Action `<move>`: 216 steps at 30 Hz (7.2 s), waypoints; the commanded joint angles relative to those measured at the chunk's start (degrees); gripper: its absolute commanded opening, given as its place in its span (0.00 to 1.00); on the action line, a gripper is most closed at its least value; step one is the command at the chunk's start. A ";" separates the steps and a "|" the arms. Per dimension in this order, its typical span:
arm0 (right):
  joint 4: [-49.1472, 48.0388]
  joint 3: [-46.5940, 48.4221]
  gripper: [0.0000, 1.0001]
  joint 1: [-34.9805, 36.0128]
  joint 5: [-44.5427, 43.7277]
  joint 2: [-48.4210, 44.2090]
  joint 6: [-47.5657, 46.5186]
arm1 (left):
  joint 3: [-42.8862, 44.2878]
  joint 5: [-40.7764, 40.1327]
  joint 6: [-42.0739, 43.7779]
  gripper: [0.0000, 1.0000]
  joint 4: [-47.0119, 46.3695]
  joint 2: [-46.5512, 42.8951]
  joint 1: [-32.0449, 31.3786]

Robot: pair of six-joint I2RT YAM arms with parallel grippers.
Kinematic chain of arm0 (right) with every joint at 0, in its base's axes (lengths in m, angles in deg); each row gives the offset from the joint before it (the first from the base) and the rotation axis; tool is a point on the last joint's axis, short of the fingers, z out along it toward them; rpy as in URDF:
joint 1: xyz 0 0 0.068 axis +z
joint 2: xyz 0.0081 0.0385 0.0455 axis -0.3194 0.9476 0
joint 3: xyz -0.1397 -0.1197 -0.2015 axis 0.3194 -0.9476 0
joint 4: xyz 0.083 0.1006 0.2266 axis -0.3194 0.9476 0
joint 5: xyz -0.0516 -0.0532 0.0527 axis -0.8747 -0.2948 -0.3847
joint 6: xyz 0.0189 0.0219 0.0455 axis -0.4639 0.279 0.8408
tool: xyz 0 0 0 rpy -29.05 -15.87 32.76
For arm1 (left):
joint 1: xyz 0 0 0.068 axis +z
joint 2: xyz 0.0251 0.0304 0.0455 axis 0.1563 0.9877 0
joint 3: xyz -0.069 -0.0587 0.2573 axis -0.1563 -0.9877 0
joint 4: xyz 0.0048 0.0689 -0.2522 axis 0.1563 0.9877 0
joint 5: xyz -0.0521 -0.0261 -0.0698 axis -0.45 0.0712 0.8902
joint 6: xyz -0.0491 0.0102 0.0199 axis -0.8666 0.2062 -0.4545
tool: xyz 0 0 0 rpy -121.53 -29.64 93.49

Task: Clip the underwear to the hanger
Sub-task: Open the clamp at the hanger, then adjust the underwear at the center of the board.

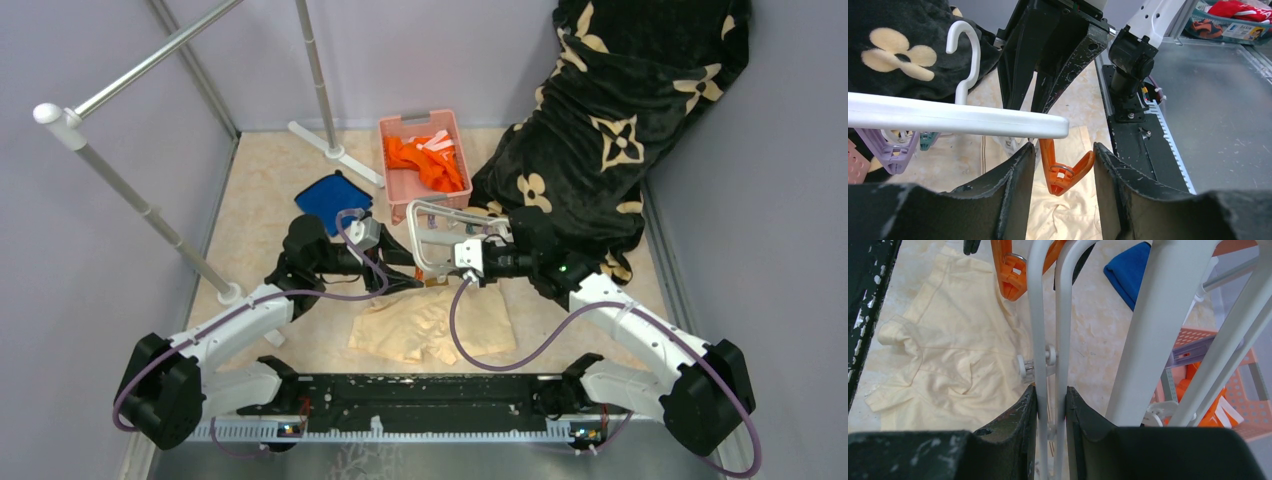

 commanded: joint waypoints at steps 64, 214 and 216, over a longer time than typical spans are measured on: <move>-10.27 12.77 0.60 -1.35 5.95 12.75 11.84 | 6.26 -31.86 1.82 0.00 24.36 7.89 14.82; -36.85 1.44 0.00 15.30 -35.70 37.20 8.77 | 8.75 -33.09 2.12 0.00 20.56 15.16 18.45; -40.88 -0.71 0.00 17.81 -41.43 35.49 6.23 | 8.53 -33.19 2.10 0.00 20.49 15.02 18.45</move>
